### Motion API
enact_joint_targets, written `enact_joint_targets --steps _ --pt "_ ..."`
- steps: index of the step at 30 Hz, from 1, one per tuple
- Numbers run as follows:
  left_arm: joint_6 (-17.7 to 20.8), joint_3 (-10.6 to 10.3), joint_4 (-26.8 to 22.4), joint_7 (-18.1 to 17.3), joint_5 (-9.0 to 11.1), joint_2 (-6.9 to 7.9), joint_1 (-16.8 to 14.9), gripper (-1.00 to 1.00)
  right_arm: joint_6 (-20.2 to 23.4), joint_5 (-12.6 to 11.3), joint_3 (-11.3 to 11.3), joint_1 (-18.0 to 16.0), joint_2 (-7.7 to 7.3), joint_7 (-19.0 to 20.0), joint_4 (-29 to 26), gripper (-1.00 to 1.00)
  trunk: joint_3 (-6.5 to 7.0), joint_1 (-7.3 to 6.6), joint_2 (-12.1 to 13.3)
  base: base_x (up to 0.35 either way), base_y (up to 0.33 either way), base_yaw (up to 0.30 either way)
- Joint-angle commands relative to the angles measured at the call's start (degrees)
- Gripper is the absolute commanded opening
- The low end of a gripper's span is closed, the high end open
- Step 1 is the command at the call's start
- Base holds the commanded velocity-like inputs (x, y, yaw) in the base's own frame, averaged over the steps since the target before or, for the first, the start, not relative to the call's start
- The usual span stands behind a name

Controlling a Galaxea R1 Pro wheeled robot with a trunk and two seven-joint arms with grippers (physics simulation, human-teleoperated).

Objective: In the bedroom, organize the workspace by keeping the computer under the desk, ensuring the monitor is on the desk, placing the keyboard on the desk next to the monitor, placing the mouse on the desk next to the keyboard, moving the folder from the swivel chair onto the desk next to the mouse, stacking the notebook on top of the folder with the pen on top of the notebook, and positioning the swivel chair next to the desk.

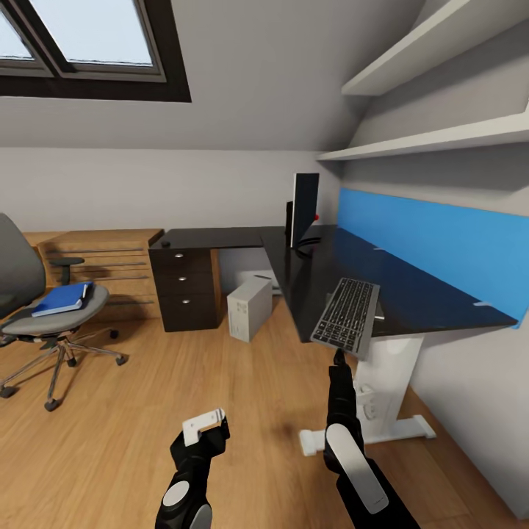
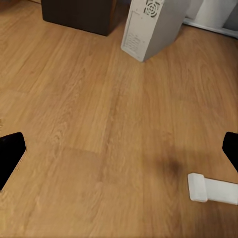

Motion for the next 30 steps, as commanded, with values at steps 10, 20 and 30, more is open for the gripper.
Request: enact_joint_targets --steps 10,20,30 --pt "-0.72 -0.09 -0.11 0.41 0.21 0.02 -0.04 1.0 -0.32 -0.11 0.11 -0.05 0.01 -0.18 0.32 1.0 -0.06 0.0 -0.03 0.023 0.063 0.0" --pt "-0.78 -0.09 -0.12 0.38 0.2 0.02 -0.04 1.0 -0.35 -0.03 -0.05 -0.05 -0.1 -0.12 0.33 1.0 -0.06 0.0 -0.03 0.093 0.01 0.0" --pt "-0.82 -0.09 -0.12 0.39 0.13 0.02 -0.04 1.0 -0.49 0.16 -0.38 -0.05 -0.19 -0.12 0.25 1.0 -0.06 0.0 -0.03 0.123 0.0 0.0"
